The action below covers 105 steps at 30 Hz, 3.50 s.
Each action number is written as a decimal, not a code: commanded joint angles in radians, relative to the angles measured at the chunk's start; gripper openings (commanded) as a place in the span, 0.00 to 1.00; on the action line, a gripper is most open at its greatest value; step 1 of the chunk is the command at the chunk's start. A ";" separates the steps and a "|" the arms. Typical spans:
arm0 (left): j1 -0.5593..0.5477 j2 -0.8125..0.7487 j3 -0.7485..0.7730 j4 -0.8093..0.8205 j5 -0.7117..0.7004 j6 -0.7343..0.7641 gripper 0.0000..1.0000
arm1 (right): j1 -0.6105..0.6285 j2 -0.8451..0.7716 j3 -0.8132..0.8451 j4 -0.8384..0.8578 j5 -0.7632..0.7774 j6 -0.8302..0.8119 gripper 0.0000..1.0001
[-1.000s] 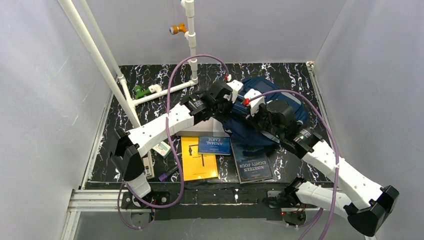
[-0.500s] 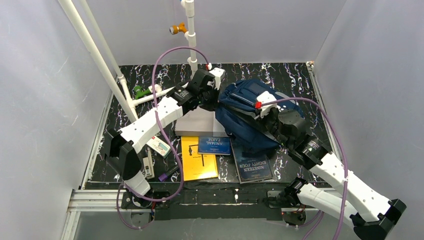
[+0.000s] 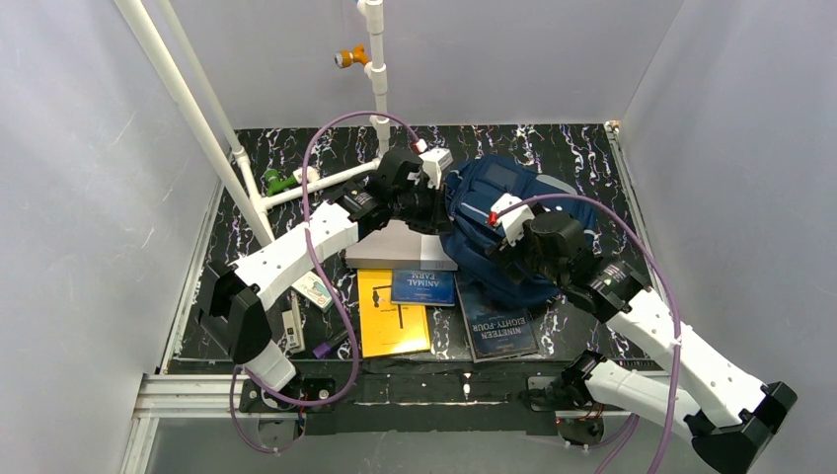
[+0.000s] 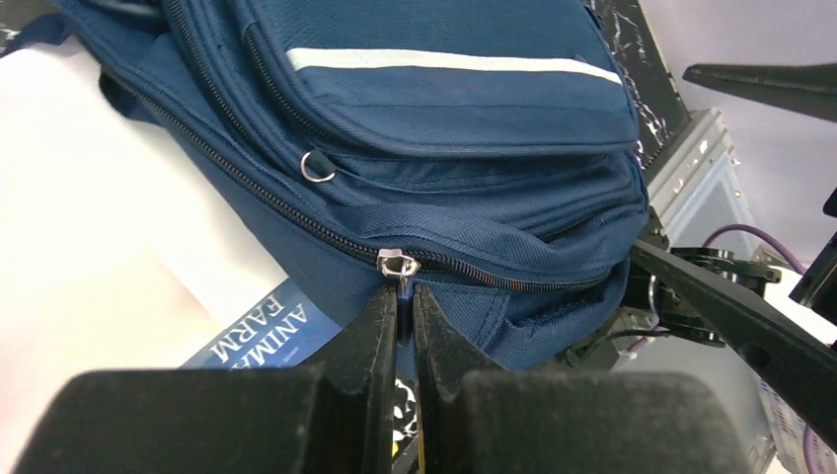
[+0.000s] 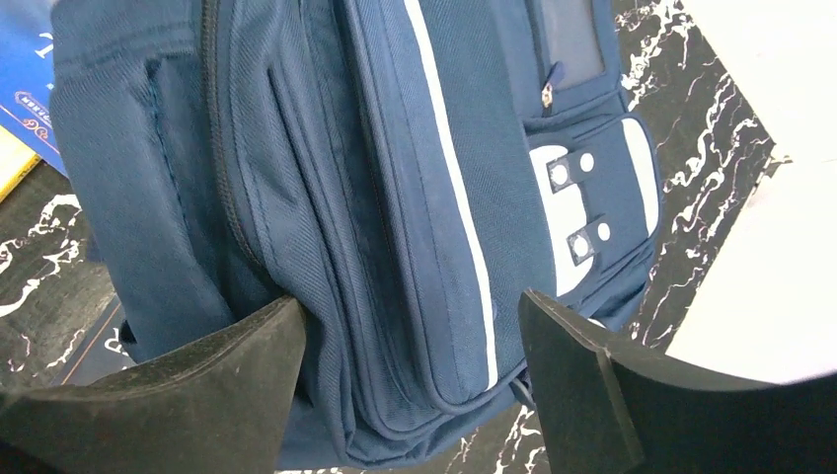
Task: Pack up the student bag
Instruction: Unzip the student bag at the center of the board, then place the student bag at the center of the board, then pick up the book from the center of the board.
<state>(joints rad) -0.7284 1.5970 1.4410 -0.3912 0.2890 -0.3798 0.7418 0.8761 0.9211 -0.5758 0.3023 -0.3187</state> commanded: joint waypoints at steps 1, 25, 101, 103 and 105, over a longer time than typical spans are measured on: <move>-0.033 -0.005 0.050 0.085 0.114 -0.034 0.00 | -0.002 0.024 0.094 0.011 -0.033 -0.029 0.87; -0.067 -0.038 0.040 0.047 0.014 -0.036 0.00 | -0.002 0.202 0.118 0.293 0.213 0.095 0.01; 0.166 -0.438 -0.449 0.020 -0.309 -0.610 0.90 | -0.216 0.456 -0.005 0.661 -0.491 1.099 0.99; 0.165 -0.436 -0.426 -0.015 -0.298 -0.594 0.90 | -0.224 0.467 -0.039 0.676 -0.465 1.146 0.98; 0.165 -0.454 -0.433 0.001 -0.274 -0.580 0.91 | -0.231 0.449 -0.084 0.722 -0.431 1.156 0.98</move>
<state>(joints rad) -0.5682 1.1740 0.9680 -0.3927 -0.0231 -0.9558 0.5240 1.3670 0.8722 0.0544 -0.1169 0.6899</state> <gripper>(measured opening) 0.905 0.983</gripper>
